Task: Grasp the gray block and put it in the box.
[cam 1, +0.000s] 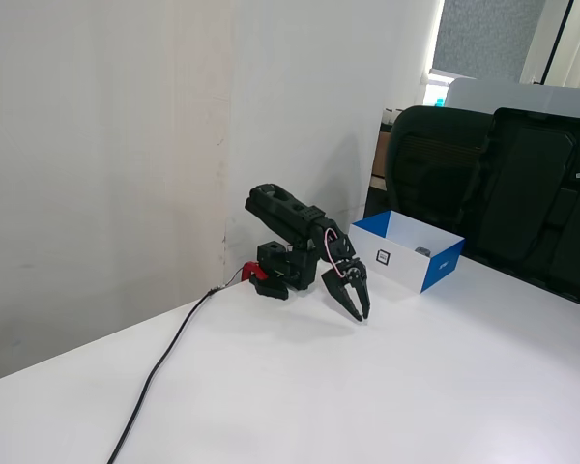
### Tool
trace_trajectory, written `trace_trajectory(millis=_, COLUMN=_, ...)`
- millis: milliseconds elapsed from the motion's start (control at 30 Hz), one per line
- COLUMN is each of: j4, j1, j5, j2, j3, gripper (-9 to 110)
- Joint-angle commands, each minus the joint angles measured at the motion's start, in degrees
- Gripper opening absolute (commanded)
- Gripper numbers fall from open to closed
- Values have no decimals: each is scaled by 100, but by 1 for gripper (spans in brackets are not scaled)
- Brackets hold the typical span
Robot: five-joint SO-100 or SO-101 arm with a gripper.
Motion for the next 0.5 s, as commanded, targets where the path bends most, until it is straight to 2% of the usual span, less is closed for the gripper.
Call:
trace_trajectory(millis=0, j4=70, j1=18, j5=-35, j2=448, j3=237, gripper=0)
trace_trajectory(millis=200, j4=870, j1=35, j5=-35, j2=1354, j3=396, gripper=0)
trace_trajectory(millis=333, j4=1863, j1=62, j5=9, j2=2821, j3=677, gripper=0)
trace_trajectory(millis=467, j4=1978, j1=79, j5=53, j2=2777, j3=615, gripper=0)
